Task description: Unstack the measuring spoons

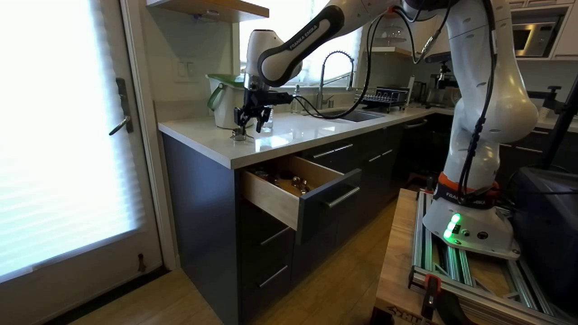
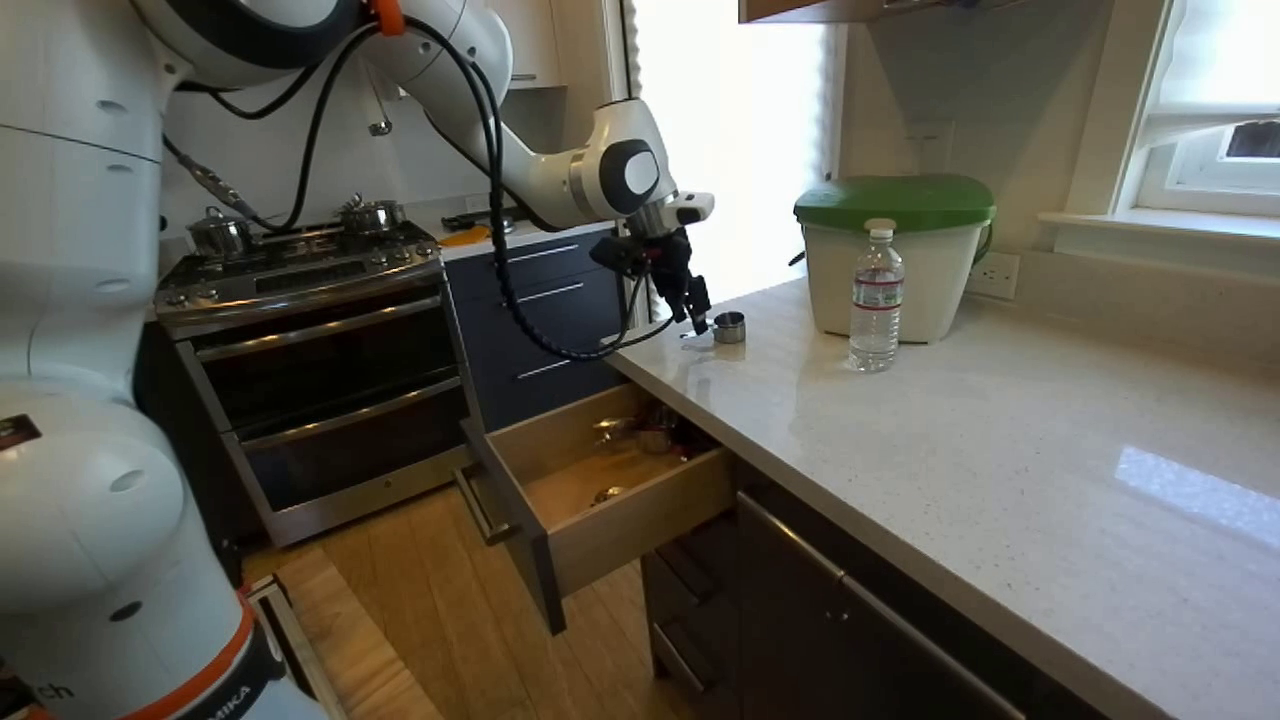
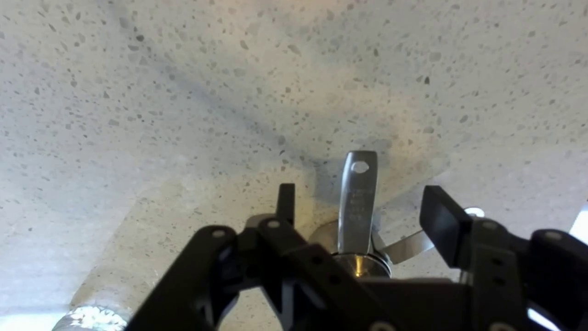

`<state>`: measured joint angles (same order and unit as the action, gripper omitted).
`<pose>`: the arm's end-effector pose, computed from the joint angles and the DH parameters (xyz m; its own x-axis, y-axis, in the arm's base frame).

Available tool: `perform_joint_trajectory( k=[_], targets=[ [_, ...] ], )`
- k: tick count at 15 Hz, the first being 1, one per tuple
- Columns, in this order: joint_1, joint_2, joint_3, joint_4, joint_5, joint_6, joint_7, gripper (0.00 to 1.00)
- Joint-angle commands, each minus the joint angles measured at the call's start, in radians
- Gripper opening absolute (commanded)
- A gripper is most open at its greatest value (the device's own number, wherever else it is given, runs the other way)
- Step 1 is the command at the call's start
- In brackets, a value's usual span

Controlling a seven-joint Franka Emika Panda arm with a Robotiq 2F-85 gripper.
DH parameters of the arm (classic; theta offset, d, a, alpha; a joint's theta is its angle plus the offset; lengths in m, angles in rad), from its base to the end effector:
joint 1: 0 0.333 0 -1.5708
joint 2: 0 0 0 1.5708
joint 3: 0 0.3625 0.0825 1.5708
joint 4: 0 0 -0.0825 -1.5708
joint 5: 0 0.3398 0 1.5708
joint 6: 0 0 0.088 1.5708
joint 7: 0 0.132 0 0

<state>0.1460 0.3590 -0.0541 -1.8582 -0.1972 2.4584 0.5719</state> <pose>0.6399 0.0595 0.3980 0.9065 -0.3128 0.2834 -0.3332 -0.9425 0.0257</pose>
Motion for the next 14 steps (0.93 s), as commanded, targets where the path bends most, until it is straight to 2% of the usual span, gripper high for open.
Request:
perform_joint_trajectory(
  k=[1,4,8,9,11,13,14],
  targets=[
    [0.027,0.021,-0.028,0.004,-0.032,0.028,0.049,0.70],
    [0.034,0.027,-0.035,0.001,-0.039,0.033,0.063,0.68],
    [0.040,0.032,-0.041,-0.002,-0.047,0.039,0.073,0.55],
    [0.041,0.033,-0.042,-0.002,-0.048,0.042,0.075,0.42],
    [0.045,0.036,-0.047,-0.001,-0.054,0.046,0.080,0.31],
    [0.047,0.035,-0.050,-0.002,-0.059,0.049,0.086,0.10],
    [0.048,0.035,-0.051,-0.002,-0.060,0.049,0.088,0.03]
  ],
)
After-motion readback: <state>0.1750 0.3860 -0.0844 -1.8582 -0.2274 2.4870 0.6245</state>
